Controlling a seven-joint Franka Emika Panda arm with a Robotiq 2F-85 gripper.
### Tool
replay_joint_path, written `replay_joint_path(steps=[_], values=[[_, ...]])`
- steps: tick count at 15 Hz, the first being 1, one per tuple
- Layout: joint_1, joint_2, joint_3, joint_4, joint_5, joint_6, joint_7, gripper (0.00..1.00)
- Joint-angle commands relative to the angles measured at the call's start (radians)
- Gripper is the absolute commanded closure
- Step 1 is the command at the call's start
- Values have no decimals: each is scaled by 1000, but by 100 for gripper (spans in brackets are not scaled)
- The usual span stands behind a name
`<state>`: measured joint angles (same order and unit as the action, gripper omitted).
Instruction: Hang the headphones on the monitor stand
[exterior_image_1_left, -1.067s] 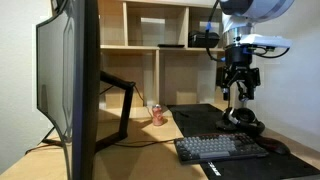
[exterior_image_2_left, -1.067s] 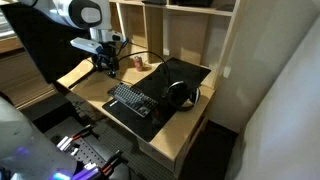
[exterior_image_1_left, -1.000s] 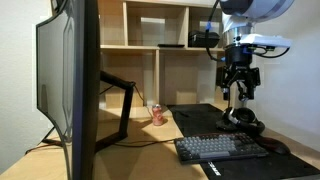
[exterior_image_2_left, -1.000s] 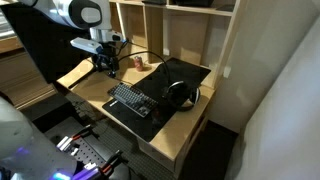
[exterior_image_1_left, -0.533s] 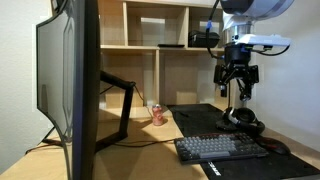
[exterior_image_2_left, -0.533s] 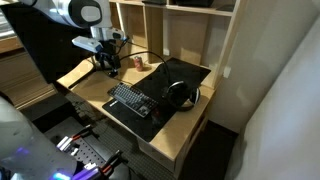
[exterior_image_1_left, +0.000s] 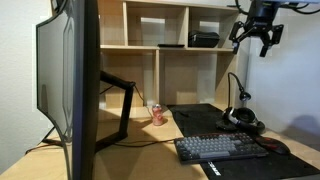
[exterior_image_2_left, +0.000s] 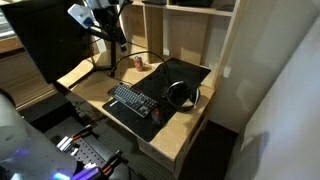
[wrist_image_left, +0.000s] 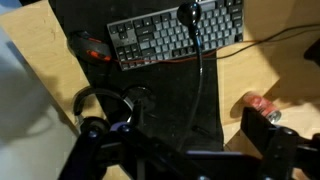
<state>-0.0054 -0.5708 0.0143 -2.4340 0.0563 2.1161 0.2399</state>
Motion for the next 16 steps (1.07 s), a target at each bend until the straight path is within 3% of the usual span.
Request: replay_joint_path(steps=[1, 4, 6, 10, 13, 14, 16], values=[[-37, -25, -5, 2, 10, -3, 7, 0], [-47, -44, -13, 1, 10, -4, 1, 0], [-106, 22, -27, 9, 7, 3, 98, 0], [-209, 137, -140, 12, 8, 72, 110, 0], [-268, 291, -183, 36, 11, 147, 171, 0], [-248, 187, -176, 2, 7, 108, 121, 0], [-264, 263, -191, 11, 4, 143, 143, 0]])
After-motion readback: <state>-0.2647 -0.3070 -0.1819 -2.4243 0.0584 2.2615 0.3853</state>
